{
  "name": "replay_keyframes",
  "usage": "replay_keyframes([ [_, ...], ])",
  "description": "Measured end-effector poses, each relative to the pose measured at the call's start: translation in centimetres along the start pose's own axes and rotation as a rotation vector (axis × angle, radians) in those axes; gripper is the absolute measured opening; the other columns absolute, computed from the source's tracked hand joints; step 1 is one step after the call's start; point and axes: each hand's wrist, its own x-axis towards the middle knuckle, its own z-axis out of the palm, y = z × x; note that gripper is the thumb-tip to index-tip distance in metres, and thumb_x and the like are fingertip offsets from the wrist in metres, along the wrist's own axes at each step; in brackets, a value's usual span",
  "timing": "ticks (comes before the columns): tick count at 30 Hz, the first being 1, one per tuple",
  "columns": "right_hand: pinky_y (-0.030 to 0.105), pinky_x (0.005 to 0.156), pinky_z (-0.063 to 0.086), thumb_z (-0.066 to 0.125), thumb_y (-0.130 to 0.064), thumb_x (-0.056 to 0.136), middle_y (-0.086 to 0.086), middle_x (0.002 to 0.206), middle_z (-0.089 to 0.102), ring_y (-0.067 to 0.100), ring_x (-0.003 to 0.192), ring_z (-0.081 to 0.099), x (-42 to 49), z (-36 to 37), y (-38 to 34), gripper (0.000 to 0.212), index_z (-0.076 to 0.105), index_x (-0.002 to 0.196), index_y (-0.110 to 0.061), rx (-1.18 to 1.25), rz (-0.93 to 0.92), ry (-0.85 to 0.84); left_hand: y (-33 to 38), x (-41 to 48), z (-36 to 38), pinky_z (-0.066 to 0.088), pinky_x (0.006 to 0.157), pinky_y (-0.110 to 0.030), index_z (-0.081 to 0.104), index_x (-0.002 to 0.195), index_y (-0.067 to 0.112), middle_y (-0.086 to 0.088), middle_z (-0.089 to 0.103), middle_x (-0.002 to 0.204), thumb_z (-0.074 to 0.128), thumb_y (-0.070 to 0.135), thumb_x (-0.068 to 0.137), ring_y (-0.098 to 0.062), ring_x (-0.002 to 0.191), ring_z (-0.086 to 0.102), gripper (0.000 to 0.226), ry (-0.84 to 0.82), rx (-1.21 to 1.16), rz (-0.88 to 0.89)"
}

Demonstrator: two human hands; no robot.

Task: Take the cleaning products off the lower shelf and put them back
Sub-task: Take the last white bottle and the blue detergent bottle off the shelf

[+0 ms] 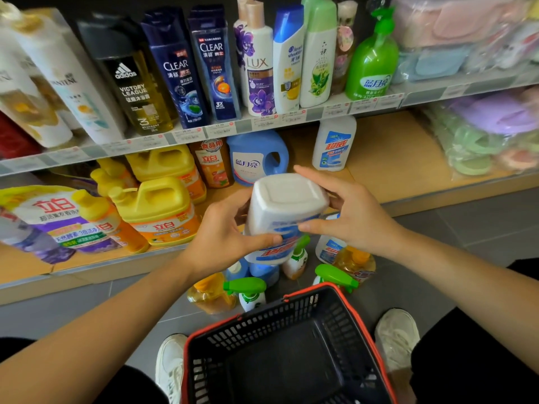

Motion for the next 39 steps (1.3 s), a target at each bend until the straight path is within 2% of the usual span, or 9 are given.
replay_keyframes([
  [4,0.023,0.116,0.033,0.067,-0.001,0.091,-0.007,0.154,0.041,0.003,0.144,0.035,-0.3,1.1,0.0,0.059,0.048,0.145,-0.015,-0.220,-0.135,0.148,-0.1,0.2,-0.3,0.057,0.096,-0.048,0.057,0.139,0.011,0.001,0.069,0.128,0.090,0.017,0.074,-0.017,0.119,0.066,0.074,0.106,0.016,-0.006],
  [8,0.031,0.106,0.049,0.070,0.005,0.086,0.015,0.130,0.063,0.021,0.122,0.063,-0.4,1.4,0.0,0.033,0.068,0.119,0.003,-0.417,-0.363,0.387,-0.3,0.2,-0.8,0.055,0.097,-0.048,0.055,0.142,0.012,0.001,0.066,0.132,0.091,0.019,0.074,-0.019,0.123,0.063,0.077,0.143,0.080,0.016],
  [12,0.038,0.093,0.056,0.078,0.001,0.082,0.015,0.117,0.071,0.024,0.106,0.070,-0.2,1.0,-0.1,0.026,0.074,0.108,0.001,-0.494,-0.459,0.426,-0.3,0.1,-1.0,0.056,0.095,-0.048,0.055,0.143,0.016,0.003,0.067,0.132,0.087,0.034,0.073,-0.017,0.121,0.064,0.079,0.160,0.167,0.037],
  [18,0.037,0.107,0.042,0.075,-0.021,0.085,0.009,0.135,0.057,0.019,0.126,0.050,-0.1,1.5,-0.9,0.042,0.068,0.124,-0.006,-0.334,-0.295,0.232,0.2,0.1,-1.1,0.059,0.085,-0.043,0.055,0.144,0.019,0.004,0.070,0.127,0.085,0.042,0.073,-0.014,0.111,0.068,0.080,0.178,0.354,0.111],
  [23,0.039,0.103,0.046,0.073,-0.031,0.082,0.002,0.130,0.058,0.015,0.122,0.055,0.4,2.4,-1.9,0.051,0.060,0.127,-0.014,-0.006,-0.011,0.193,1.0,-0.3,-0.3,0.057,0.076,-0.044,0.057,0.142,0.019,0.000,0.073,0.118,0.081,0.049,0.080,-0.020,0.102,0.071,0.073,0.093,0.495,0.215],
  [27,0.023,0.082,0.049,0.075,-0.029,0.082,-0.011,0.104,0.070,0.007,0.099,0.063,0.8,2.5,-1.5,0.028,0.071,0.108,-0.018,0.112,0.066,0.255,1.1,-0.5,0.3,0.056,0.071,-0.048,0.059,0.140,0.018,-0.004,0.075,0.111,0.079,0.052,0.080,-0.027,0.095,0.072,0.072,0.045,0.531,0.206],
  [29,0.019,0.082,0.049,0.072,-0.022,0.089,-0.014,0.100,0.073,0.003,0.097,0.065,1.0,2.2,-1.1,0.015,0.075,0.104,-0.018,0.135,0.065,0.276,0.9,-0.6,0.3,0.056,0.072,-0.049,0.059,0.139,0.016,-0.006,0.074,0.112,0.079,0.053,0.080,-0.029,0.097,0.072,0.073,0.038,0.535,0.195],
  [34,0.021,0.097,0.046,0.058,-0.010,0.099,-0.002,0.125,0.069,0.003,0.118,0.061,1.2,1.6,-0.8,0.027,0.068,0.124,-0.013,0.073,0.041,0.284,0.6,-0.3,0.2,0.058,0.076,-0.045,0.056,0.142,0.022,0.002,0.073,0.118,0.082,0.051,0.076,-0.020,0.100,0.071,0.077,0.095,0.468,0.180],
  [39,0.020,0.117,0.028,0.052,-0.014,0.102,-0.003,0.155,0.042,0.003,0.146,0.031,0.4,1.6,-1.4,0.036,0.058,0.138,-0.014,-0.146,-0.100,0.131,0.6,0.2,0.1,0.058,0.088,-0.046,0.054,0.144,0.023,0.007,0.069,0.127,0.086,0.043,0.072,-0.014,0.113,0.067,0.081,0.151,0.247,0.080],
])
